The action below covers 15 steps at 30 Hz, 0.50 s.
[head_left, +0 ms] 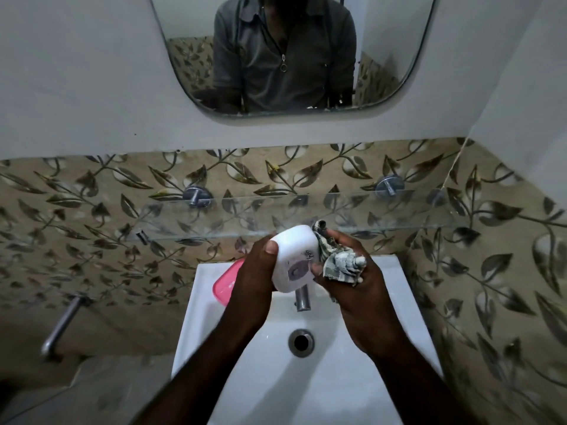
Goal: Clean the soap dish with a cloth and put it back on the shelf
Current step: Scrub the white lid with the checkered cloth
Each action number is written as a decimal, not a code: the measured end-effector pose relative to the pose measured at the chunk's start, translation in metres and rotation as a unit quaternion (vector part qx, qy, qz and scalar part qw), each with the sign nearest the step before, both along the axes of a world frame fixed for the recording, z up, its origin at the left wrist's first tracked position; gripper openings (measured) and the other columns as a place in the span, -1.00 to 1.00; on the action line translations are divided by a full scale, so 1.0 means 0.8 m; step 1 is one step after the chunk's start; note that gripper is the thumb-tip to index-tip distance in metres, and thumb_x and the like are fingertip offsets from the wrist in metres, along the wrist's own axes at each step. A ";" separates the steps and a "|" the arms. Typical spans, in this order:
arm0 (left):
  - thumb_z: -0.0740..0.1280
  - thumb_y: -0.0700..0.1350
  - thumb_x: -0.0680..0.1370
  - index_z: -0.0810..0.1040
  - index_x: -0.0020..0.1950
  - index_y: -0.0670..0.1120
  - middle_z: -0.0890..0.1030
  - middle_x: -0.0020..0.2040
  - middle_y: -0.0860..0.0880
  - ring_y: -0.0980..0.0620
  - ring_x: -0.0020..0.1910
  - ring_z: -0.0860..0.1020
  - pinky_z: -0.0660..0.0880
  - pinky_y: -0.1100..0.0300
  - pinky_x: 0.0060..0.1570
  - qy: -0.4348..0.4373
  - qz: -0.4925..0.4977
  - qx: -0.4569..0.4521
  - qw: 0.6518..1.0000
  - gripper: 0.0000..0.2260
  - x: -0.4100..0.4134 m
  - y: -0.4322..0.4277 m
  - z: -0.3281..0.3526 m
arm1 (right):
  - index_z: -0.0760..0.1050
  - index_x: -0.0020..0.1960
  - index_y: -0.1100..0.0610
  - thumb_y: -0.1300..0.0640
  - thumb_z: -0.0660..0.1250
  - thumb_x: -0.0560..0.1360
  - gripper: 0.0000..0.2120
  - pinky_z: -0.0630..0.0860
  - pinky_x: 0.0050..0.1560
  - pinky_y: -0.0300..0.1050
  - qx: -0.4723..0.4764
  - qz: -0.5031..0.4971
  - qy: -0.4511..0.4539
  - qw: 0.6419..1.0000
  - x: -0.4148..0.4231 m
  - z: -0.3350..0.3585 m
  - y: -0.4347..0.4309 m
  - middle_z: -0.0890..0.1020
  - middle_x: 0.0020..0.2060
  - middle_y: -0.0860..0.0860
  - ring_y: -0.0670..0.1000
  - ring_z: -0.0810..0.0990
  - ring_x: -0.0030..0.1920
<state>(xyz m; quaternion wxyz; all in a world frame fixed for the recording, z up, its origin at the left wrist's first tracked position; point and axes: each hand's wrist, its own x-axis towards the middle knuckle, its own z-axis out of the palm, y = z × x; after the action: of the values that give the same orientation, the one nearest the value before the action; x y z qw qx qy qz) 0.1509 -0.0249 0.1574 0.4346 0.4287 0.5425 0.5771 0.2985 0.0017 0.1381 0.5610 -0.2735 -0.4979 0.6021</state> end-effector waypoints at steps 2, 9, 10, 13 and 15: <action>0.15 0.16 0.50 0.58 0.16 0.04 0.69 0.08 -0.12 -0.11 0.07 0.64 0.59 -0.03 0.01 -0.051 -0.035 -0.024 0.998 -0.63 -0.002 -0.003 -0.004 | 0.51 0.29 0.10 0.38 0.47 0.41 -0.51 0.52 0.20 -0.03 0.021 -0.011 -0.035 0.999 0.000 0.001 0.003 0.63 0.24 0.00 0.03 0.58 0.27; 0.28 -0.03 0.33 0.63 0.11 -0.08 0.66 0.06 -0.19 -0.13 0.03 0.61 0.55 -0.06 0.07 -0.205 -0.085 -0.056 0.973 -0.62 -0.014 -0.002 0.006 | 0.51 0.26 -0.07 0.38 0.45 0.41 -0.47 0.50 0.24 -0.04 0.098 -0.042 -0.119 0.987 -0.018 0.008 0.001 0.63 0.23 -0.14 -0.04 0.58 0.26; 0.32 -0.01 0.29 0.59 0.18 -0.10 0.66 0.10 -0.19 -0.14 0.06 0.61 0.54 -0.07 0.10 -0.202 -0.099 -0.061 0.972 -0.53 -0.018 0.000 0.009 | 0.51 0.27 -0.08 0.35 0.43 0.41 -0.47 0.49 0.25 -0.07 0.110 -0.040 -0.122 0.986 -0.020 0.012 -0.001 0.62 0.24 -0.15 -0.05 0.58 0.27; 0.35 0.09 0.36 0.50 0.34 -0.11 0.61 0.25 -0.17 -0.15 0.21 0.58 0.49 -0.11 0.21 -0.173 -0.172 -0.080 0.967 -0.42 -0.027 0.000 0.020 | 0.49 0.29 -0.08 0.34 0.39 0.42 -0.48 0.49 0.28 -0.05 0.145 -0.049 -0.137 0.979 -0.023 0.022 -0.003 0.61 0.25 -0.16 -0.04 0.56 0.29; 0.42 0.08 0.37 0.52 0.32 -0.11 0.59 0.27 -0.17 -0.12 0.22 0.57 0.49 -0.09 0.23 -0.185 -0.218 -0.103 0.953 -0.43 -0.033 -0.001 0.026 | 0.48 0.31 -0.07 0.35 0.39 0.42 -0.46 0.50 0.29 0.06 0.160 -0.051 -0.155 0.974 -0.021 0.022 -0.001 0.60 0.26 -0.13 -0.01 0.56 0.30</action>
<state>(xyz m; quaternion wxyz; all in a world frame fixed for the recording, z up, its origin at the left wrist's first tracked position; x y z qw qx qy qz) 0.1249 -0.0259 0.1779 0.6842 0.3754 0.4023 0.4787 0.2820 0.0005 0.1560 0.5436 -0.2956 -0.6537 0.4356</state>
